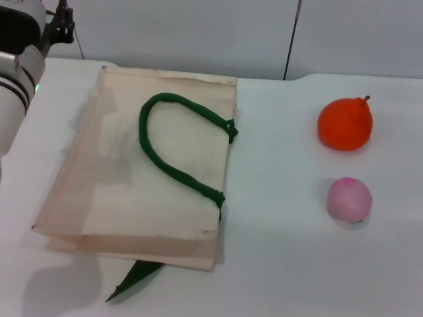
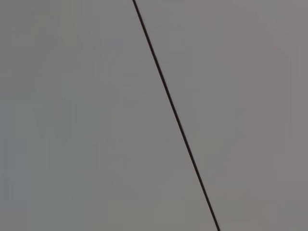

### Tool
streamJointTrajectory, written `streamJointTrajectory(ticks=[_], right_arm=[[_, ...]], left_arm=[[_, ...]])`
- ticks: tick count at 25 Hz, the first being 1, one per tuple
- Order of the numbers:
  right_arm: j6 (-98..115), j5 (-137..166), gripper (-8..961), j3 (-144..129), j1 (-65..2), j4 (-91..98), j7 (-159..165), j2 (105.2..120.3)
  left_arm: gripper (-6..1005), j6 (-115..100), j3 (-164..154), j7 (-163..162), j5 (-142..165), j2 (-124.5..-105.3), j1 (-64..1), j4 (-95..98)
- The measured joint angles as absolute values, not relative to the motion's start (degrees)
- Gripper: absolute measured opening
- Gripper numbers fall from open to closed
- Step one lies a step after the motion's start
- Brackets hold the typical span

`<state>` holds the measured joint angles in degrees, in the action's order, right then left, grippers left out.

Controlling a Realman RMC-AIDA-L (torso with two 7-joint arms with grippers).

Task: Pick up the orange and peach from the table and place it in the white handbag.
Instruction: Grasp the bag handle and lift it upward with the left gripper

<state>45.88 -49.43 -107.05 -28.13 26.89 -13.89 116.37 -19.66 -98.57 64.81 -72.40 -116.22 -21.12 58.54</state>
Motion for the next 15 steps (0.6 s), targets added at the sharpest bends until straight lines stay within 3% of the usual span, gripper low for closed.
streamJointTrajectory(ticks=[15], right_arm=[[45.9, -49.2, 856, -107.0, -28.2, 27.0, -13.9, 116.36]], left_arm=[[378, -19.7, -98.9, 64.8, -72.2, -116.27, -21.1, 58.5]])
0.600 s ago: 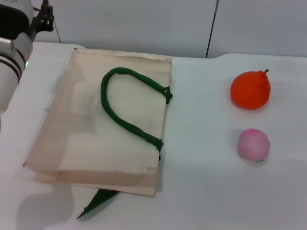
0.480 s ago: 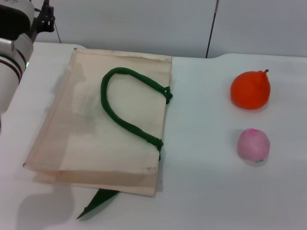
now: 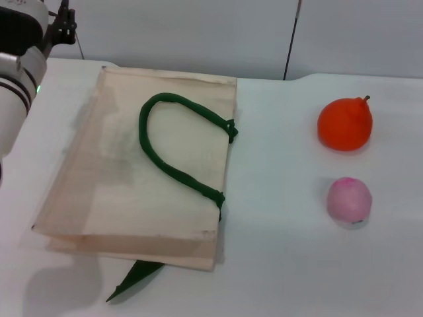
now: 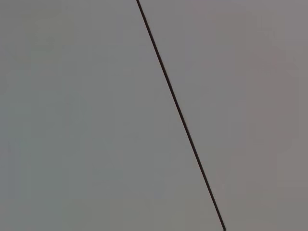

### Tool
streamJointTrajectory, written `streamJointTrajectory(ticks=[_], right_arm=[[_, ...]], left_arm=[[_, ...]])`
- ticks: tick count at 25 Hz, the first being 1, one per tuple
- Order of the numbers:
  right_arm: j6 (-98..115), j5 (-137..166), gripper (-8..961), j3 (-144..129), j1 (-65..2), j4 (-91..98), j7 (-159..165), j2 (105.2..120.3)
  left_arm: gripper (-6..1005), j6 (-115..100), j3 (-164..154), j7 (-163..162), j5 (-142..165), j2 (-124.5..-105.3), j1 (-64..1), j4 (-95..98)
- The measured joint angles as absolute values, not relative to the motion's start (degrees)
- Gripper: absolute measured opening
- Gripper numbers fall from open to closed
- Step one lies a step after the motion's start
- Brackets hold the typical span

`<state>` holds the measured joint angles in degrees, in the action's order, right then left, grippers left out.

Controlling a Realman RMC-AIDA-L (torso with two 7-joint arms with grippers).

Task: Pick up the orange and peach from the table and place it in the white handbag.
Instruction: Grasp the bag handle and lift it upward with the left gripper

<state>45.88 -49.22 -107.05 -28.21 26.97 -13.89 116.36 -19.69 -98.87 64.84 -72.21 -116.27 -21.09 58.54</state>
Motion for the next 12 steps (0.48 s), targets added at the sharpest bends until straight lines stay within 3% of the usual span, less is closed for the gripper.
streamJointTrajectory(ticks=[12], right_arm=[[44.5, -49.2, 856, -107.1, -28.9, 26.5, -13.9, 116.36]], left_arm=[[375, -18.7, -99.0, 64.8, -72.5, -116.28, -20.8, 59.5]])
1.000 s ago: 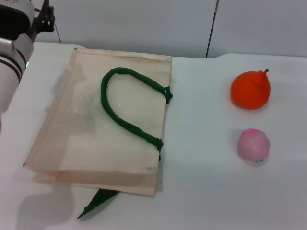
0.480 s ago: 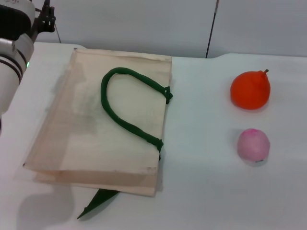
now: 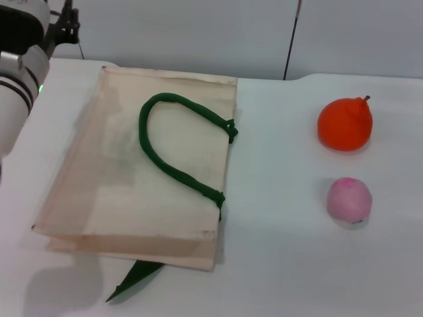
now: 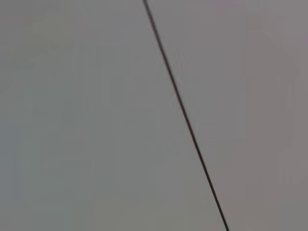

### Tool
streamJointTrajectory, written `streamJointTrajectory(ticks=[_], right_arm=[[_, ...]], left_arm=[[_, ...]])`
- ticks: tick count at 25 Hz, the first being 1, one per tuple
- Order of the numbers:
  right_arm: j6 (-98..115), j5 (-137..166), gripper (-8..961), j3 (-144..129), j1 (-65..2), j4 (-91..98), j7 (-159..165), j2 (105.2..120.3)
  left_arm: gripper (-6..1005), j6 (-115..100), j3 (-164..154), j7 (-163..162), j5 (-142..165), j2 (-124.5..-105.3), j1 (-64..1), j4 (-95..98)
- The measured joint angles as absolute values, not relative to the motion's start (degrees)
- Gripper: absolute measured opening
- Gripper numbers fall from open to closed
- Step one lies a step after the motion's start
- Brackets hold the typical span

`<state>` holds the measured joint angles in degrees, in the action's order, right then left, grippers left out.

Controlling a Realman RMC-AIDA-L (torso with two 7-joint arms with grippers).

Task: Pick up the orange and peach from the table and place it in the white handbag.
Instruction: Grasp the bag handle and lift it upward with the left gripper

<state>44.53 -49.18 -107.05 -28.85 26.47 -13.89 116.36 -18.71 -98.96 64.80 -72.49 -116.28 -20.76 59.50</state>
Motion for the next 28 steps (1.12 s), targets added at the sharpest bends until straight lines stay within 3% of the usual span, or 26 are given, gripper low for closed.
streamJointTrajectory(ticks=[13, 21, 28], right_arm=[[43.4, -49.1, 857, -107.0, -29.0, 26.5, -13.9, 116.27], [43.0, -49.3, 857, -107.0, -29.0, 26.5, -13.9, 116.26], [42.9, -49.1, 856, -107.0, -29.4, 26.5, -13.9, 116.27]], left_arm=[[371, 17.2, -85.1, 57.7, -70.7, -116.31, -16.6, 75.0], [370, 40.2, -73.0, 31.7, -43.5, -116.2, -24.3, 74.9], [371, 58.4, -65.8, 27.2, -37.5, -116.01, -30.9, 74.9]])
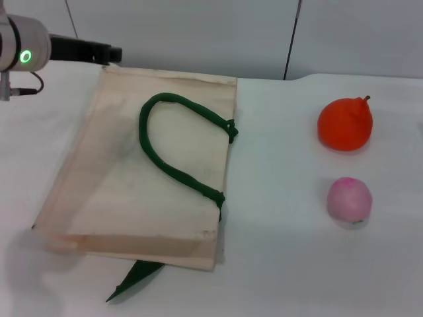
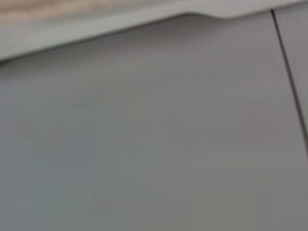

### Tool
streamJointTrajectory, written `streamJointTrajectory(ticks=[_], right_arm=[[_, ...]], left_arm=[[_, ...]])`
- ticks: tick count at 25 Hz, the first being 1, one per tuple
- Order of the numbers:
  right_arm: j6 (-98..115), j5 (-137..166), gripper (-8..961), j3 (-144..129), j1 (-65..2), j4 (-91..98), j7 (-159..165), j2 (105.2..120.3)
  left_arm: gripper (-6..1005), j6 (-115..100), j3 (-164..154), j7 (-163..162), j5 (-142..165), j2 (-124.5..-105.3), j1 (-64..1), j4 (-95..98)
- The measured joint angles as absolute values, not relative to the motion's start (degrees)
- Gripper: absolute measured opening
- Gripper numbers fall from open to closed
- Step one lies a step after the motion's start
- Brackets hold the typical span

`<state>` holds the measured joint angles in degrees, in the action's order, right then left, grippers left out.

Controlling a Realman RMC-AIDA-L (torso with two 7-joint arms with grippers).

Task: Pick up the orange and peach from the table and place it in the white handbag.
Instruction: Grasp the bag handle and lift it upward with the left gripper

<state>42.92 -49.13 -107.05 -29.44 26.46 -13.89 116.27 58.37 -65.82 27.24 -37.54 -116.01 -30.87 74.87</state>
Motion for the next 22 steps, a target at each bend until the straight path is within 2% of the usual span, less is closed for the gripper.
streamJointTrajectory(ticks=[10, 22], right_arm=[[42.9, -49.1, 851, -107.4, -29.5, 26.7, -14.0, 116.28], [42.9, -49.1, 850, -108.0, -29.4, 27.0, -14.7, 116.27]], left_arm=[[371, 71.5, -60.8, 27.0, -32.1, -115.86, -35.6, 72.0], [370, 69.0, -61.5, 30.0, -25.6, -116.34, -38.3, 65.4]])
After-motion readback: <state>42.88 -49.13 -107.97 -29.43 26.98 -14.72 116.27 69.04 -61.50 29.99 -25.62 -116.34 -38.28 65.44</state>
